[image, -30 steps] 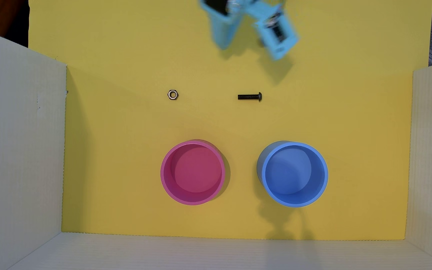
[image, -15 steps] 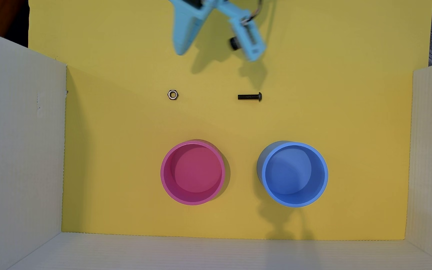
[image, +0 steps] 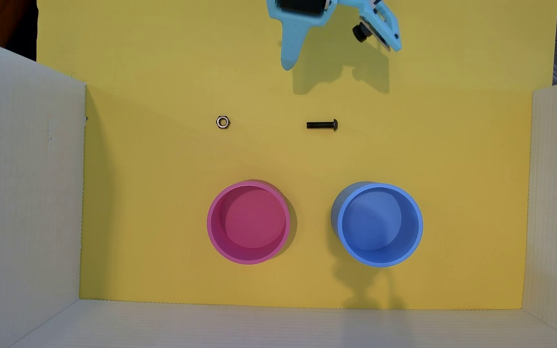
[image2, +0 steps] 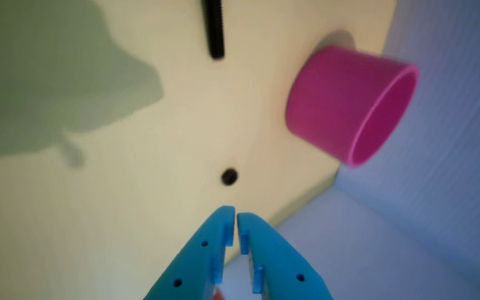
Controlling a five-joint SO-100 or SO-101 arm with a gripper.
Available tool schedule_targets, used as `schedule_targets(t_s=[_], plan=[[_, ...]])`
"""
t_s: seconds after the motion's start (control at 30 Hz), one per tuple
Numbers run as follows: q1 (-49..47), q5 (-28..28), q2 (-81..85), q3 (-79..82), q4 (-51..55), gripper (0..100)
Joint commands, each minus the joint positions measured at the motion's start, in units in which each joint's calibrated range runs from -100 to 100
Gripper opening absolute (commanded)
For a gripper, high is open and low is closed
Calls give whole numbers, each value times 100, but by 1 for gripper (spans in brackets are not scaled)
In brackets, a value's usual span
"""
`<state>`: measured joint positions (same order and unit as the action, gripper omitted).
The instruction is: Pick up the bolt and place it in the pink box
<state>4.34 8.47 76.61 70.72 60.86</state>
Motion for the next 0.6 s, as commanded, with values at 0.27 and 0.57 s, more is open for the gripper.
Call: schedule_targets(t_s=[0.27, 0.57], plan=[[-346, -1, -3839, -2943, 671, 2], [-360, -126, -5035, -3268, 560, 9]])
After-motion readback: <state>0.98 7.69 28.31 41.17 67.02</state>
